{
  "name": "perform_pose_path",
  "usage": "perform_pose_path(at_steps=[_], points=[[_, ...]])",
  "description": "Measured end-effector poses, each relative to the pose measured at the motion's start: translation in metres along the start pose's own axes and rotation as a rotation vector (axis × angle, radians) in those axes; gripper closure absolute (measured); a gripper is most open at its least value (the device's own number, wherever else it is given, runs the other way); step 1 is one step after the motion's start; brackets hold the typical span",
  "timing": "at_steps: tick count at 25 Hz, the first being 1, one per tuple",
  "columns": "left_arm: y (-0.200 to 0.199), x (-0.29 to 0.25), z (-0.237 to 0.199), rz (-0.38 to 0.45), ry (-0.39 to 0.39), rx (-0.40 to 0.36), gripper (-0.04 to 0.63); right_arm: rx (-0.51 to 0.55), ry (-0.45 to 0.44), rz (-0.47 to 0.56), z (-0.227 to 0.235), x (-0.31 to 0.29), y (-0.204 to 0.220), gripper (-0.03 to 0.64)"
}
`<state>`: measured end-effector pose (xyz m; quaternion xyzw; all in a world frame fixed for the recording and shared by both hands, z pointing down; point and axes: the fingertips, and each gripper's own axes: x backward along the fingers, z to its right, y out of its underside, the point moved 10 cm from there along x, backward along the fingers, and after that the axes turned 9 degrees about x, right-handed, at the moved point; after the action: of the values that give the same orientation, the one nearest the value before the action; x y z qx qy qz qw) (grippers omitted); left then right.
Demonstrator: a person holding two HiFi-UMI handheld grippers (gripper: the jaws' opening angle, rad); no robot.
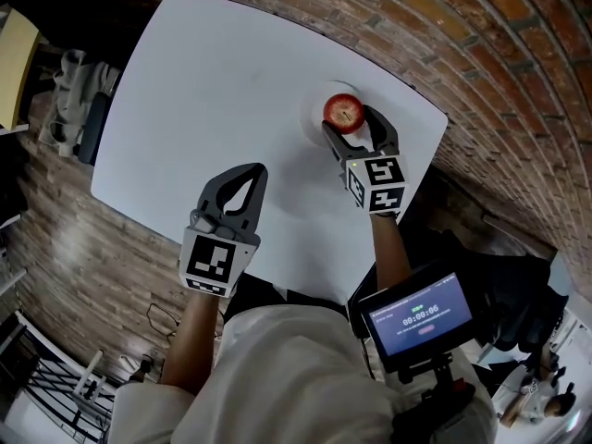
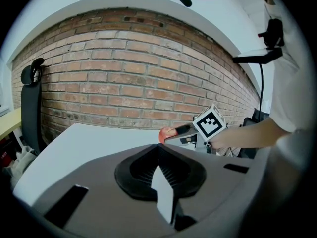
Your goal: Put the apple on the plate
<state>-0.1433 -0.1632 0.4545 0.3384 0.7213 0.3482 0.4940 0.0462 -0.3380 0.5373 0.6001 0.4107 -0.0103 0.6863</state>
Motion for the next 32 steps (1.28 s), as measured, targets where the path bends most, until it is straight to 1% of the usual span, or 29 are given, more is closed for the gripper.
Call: perform_pose_path(at_steps=[4, 12, 19, 32], points=[[0.004, -0.001, 0.001, -0.012, 0.001, -0.003, 0.591, -0.032, -0.007, 0.006, 0.002, -0.010, 0.006, 0.268], [0.004, -0.005, 0.006, -0.032, 0.016, -0.012, 0.591, -0.063, -0.010, 0.012, 0.005, -0.025, 0.015, 0.268], [0.003, -0.003, 0.007, -0.034, 0.020, -0.016, 0.591, -0.090, -0.012, 0.033, 0.005, -0.026, 0.018, 0.268], [-0.001, 0.002, 0.019, -0.031, 0.040, -0.033, 0.591, -0.063, -0.022, 0.029, 0.004, -0.020, 0.025, 0.268]])
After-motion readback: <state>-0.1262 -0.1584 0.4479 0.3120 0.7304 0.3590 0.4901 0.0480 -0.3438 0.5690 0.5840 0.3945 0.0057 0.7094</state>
